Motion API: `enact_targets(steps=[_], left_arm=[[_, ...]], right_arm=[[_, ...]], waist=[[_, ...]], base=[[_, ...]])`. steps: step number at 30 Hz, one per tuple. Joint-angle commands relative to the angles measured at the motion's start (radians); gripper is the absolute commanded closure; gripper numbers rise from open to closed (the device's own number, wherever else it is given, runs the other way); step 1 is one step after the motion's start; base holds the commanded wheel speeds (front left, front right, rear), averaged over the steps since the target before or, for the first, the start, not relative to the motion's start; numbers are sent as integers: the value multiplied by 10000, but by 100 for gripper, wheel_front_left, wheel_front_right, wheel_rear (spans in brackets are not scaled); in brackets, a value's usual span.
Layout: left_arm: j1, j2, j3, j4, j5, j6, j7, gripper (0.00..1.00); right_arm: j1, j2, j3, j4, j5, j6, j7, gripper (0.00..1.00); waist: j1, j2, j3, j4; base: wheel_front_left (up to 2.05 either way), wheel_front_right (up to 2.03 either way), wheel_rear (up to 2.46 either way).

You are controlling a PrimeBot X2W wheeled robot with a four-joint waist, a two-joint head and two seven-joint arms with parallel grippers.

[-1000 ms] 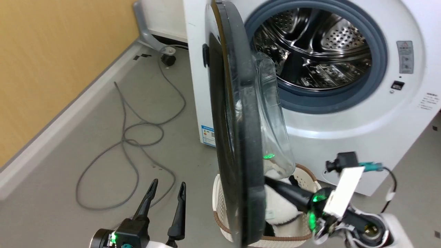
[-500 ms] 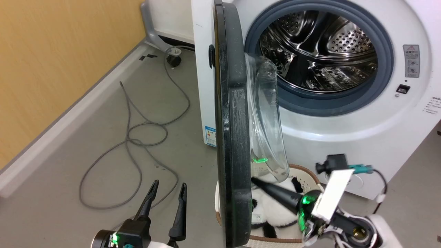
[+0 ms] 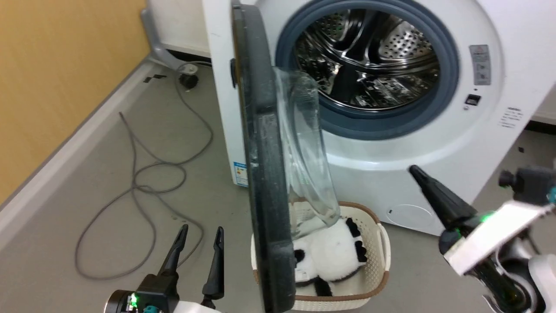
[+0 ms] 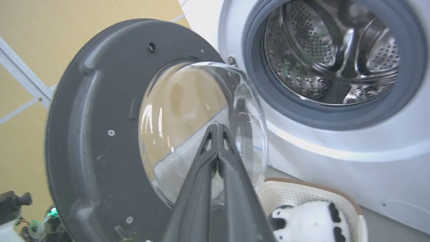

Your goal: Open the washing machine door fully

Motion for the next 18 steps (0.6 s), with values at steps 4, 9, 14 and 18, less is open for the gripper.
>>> enact_targets(steps=[4,9,14,18], left_arm=[[-113,16,242,-51,-35,48,-53,0],[4,16,431,-90,10,-81,-53,0],[167,16,544,-107,76,-176,-53,0],[339,16,602,-72,105,-294,-53,0]], right_arm=[[585,-924,408,193,-2067,10,-2280,100],[1174,-815,-193,697,-3439,10,-3855,100],[2063,-110,-1236,796,-4361,10,-4515,100],[2949,651,-2134,460,-5130,10,-4735,100]], waist=[[0,0,10,-505],[0,0,25,-909],[0,0,-19,-1123],[0,0,-56,-1226]], base=[[0,0,0],[0,0,0],[0,0,0],[0,0,0]])
